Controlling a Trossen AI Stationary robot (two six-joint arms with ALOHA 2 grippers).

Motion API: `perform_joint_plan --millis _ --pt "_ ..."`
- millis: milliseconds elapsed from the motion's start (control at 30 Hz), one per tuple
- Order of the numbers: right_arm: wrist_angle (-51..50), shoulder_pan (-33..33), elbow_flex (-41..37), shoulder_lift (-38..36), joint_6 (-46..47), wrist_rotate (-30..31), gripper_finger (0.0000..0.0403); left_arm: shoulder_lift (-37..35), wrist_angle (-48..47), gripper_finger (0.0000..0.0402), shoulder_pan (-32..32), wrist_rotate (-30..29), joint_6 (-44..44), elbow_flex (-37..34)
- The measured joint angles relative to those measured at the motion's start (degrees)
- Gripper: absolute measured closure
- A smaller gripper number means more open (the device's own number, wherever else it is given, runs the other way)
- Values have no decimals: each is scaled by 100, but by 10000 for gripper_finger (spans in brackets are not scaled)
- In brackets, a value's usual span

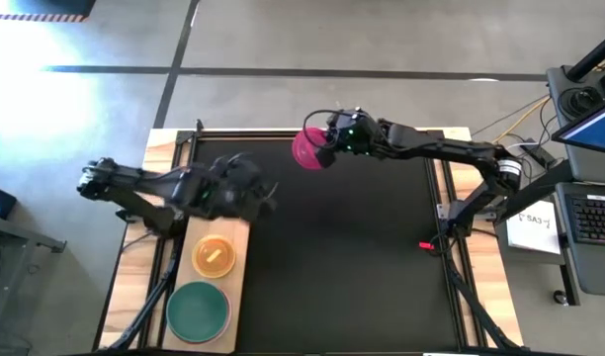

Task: Place and stack bowls onto a shelf
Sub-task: Stack the pink transparent bowl on top of the yellow transparent bowl on the shelf

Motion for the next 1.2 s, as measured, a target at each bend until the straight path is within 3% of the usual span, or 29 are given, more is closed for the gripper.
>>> perform_joint_plan --millis 133,300,633,867,1200 --pt "-469 131 -1 -47 -130 122 394 206 904 248 704 1020 664 0" --pt "-607 394 -4 -82 -533 175 394 565 1356 248 1306 1429 959 0" --pt "-642 720 -4 -135 -1051 621 394 1104 1665 248 1881 1526 1341 0" --pt "-605 729 -4 -135 -1156 575 394 1137 2138 248 1940 1867 1601 0" --pt "-369 921 -4 -141 -1290 313 394 1159 2182 248 2060 1768 1630 0"
